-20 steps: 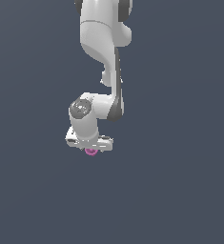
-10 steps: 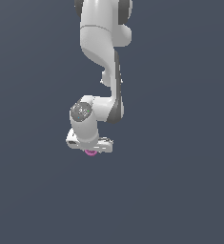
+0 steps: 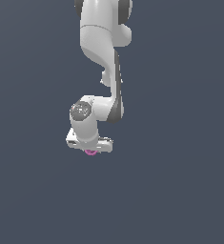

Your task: Pick up the object and move it to a goal position.

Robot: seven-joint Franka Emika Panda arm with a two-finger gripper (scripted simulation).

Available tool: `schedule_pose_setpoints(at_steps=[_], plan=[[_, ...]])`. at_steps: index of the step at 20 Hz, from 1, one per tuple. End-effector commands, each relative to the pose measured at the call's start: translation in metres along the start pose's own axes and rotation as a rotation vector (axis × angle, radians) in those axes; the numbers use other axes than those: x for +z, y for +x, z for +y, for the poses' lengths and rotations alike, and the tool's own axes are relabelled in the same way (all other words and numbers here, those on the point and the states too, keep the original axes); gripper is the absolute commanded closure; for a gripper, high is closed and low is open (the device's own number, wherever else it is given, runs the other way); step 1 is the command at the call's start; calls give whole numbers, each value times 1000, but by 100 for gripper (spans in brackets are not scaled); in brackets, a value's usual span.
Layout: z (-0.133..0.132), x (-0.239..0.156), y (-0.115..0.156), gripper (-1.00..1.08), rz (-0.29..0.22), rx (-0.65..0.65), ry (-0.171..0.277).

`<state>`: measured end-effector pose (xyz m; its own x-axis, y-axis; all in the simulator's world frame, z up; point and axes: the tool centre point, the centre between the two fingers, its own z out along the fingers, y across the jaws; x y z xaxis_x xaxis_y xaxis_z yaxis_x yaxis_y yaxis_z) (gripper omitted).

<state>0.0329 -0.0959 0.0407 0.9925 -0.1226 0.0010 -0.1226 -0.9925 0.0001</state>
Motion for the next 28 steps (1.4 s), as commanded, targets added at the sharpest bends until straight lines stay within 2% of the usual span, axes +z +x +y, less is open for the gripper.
schedule_pose_setpoints(at_steps=[1, 9, 21, 28], plan=[[1, -1, -2, 108, 0, 0, 0], [9, -7, -24, 108, 0, 0, 0], [32, -22, -82, 108, 0, 0, 0], [40, -27, -99, 108, -1, 0, 0]])
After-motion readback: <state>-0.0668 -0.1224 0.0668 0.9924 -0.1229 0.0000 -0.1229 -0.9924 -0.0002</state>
